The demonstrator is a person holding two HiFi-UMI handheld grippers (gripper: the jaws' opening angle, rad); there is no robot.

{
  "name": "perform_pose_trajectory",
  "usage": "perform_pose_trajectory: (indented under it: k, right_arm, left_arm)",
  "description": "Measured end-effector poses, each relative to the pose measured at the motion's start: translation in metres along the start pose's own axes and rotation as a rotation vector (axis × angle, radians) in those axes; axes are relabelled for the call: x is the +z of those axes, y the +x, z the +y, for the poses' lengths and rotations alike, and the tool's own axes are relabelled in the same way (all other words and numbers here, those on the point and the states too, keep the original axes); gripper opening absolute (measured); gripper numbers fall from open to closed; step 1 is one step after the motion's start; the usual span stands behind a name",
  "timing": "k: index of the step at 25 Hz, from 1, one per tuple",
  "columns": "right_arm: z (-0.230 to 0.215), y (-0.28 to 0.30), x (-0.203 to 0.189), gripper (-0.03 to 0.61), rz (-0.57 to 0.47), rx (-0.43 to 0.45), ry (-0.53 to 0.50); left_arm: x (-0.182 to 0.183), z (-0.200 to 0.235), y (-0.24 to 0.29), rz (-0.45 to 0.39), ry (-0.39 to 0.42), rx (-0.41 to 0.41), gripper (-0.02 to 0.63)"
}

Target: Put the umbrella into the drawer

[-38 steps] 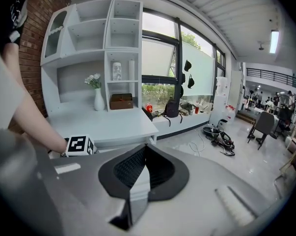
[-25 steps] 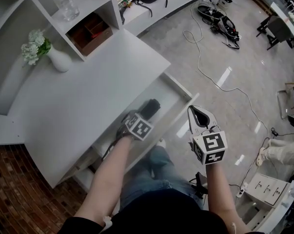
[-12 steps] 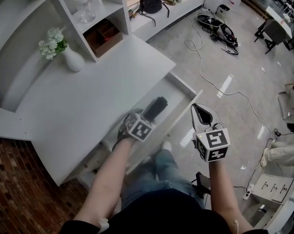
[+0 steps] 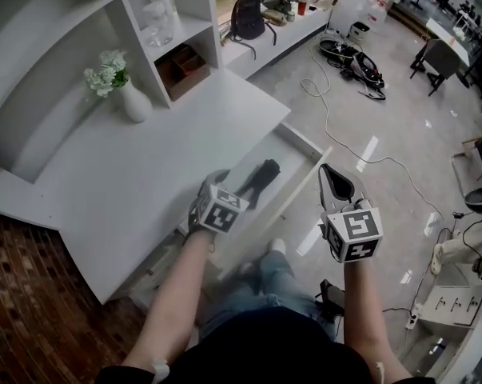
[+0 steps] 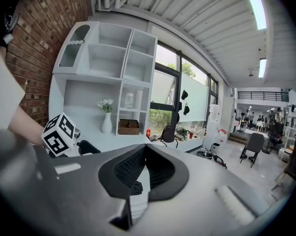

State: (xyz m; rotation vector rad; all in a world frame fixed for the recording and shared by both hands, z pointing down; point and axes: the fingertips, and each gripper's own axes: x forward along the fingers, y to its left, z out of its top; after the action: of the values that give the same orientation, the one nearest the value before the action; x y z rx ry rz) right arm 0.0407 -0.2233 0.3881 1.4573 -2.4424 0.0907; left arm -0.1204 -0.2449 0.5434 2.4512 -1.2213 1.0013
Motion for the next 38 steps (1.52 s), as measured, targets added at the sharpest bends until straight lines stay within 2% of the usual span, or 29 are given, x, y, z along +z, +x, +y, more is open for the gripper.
perform_pose_trajectory:
  k: [10, 17, 24, 28, 34, 36, 38]
  right_arm:
    - [0.014, -0.037, 0.038, 0.000, -0.094, -0.049, -0.048]
    - [0.015, -0.042, 0.066, 0.000, -0.163, -0.018, -0.099]
    - [0.002, -0.054, 0.099, 0.000, -0.237, -0.003, -0.110]
    - [-0.004, -0.061, 0.118, 0.000, -0.283, 0.000, -0.096]
    - [-0.008, -0.061, 0.129, 0.000, -0.317, -0.003, -0.118]
    - [-0.011, -0.059, 0.129, 0.000, -0.330, -0.009, -0.111]
    - [-0.010, -0.058, 0.132, 0.000, -0.339, -0.008, -0.108]
  left_arm:
    - [0.040, 0.024, -0.082, -0.223, -0.034, 0.122, 0.298]
    - [0.069, 0.053, -0.135, -0.384, -0.108, 0.268, 0.279]
    - [0.099, 0.072, -0.186, -0.496, -0.154, 0.392, 0.247]
    - [0.122, 0.073, -0.220, -0.595, -0.118, 0.460, 0.227]
    - [0.146, 0.062, -0.253, -0.702, -0.025, 0.493, 0.198]
    - [0.151, 0.062, -0.259, -0.719, -0.014, 0.503, 0.167]
    - [0.154, 0.064, -0.265, -0.736, -0.004, 0.520, 0.107]
